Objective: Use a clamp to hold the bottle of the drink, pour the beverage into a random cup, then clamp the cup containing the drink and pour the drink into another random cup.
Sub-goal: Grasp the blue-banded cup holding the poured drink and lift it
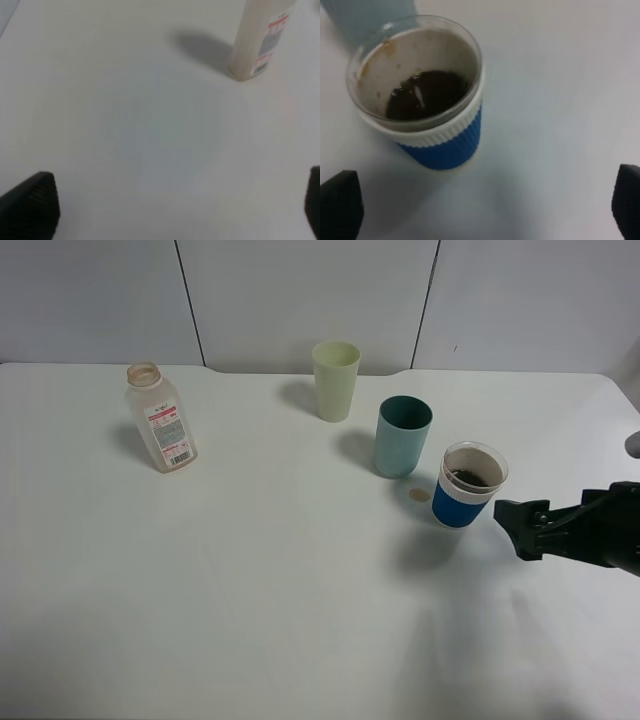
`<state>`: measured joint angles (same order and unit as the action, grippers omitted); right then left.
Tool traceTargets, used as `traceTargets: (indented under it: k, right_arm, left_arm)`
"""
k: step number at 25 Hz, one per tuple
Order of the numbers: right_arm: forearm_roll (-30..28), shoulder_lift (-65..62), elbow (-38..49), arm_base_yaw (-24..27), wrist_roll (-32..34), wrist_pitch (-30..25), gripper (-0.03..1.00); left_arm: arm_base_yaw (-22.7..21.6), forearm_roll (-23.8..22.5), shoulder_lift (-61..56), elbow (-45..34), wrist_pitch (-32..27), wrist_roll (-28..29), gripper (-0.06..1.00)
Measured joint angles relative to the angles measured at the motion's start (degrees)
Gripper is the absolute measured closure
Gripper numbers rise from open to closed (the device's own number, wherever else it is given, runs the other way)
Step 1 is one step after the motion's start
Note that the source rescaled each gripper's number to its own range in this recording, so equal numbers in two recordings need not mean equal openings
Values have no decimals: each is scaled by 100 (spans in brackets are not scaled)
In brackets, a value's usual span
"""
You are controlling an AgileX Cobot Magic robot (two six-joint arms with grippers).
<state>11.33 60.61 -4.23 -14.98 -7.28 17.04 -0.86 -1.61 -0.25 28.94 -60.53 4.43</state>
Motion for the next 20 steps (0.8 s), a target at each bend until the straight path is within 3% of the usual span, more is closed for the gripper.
traceTargets:
  k: [5, 14, 20]
  right_arm:
    - [-234, 1295, 39, 0, 119, 458, -3]
    - [-291, 3067, 31, 0, 101, 2797, -3]
    - [-916, 4306, 31, 0, 80, 4402, -3]
  left_arm:
    - [0, 0, 0, 0, 0, 0, -6]
    - [0, 0, 0, 0, 0, 0, -6]
    - [0, 0, 0, 0, 0, 0, -6]
